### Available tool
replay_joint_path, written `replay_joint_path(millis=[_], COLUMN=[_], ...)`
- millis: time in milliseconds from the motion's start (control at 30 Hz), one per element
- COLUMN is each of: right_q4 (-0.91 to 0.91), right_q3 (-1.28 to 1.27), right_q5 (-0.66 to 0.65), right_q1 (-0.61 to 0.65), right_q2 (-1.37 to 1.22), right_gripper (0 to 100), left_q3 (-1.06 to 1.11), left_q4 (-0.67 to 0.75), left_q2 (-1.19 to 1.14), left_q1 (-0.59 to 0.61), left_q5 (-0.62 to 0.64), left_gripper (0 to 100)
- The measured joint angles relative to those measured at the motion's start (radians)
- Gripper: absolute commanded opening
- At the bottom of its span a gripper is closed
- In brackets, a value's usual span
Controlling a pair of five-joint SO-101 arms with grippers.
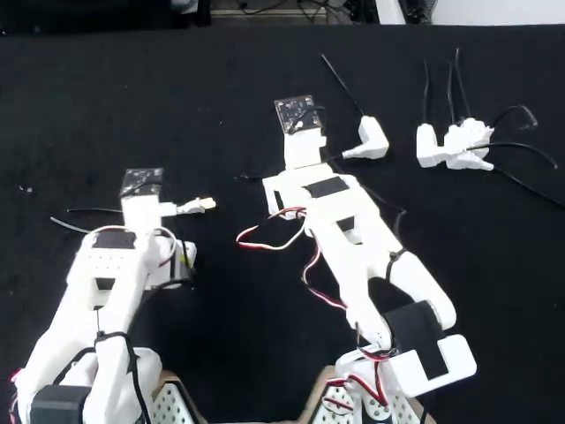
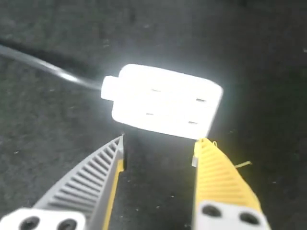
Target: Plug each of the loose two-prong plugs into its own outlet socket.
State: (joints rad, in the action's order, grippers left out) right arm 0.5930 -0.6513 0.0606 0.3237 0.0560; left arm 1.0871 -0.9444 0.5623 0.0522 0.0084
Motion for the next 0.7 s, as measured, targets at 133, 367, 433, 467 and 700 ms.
replay_joint_path(millis=[133, 367, 433, 467, 700], right_q4=[0.000, 0.000, 0.000, 0.000, 0.000], right_q3=[0.000, 0.000, 0.000, 0.000, 0.000], right_q5=[0.000, 0.000, 0.000, 0.000, 0.000], right_q1=[0.000, 0.000, 0.000, 0.000, 0.000], right_q2=[0.000, 0.000, 0.000, 0.000, 0.000], right_gripper=[17.3, 17.3, 17.3, 17.3, 17.3], left_q3=[0.000, -0.229, -0.307, -0.328, -0.301], left_q4=[0.000, -0.186, -0.189, -0.170, 0.129], left_q2=[0.000, -0.002, -0.002, -0.002, -0.100], left_q1=[-0.041, -0.002, 0.035, 0.057, 0.120], left_q5=[0.002, -0.026, -0.031, -0.032, -0.035], left_gripper=[24, 24, 24, 24, 23])
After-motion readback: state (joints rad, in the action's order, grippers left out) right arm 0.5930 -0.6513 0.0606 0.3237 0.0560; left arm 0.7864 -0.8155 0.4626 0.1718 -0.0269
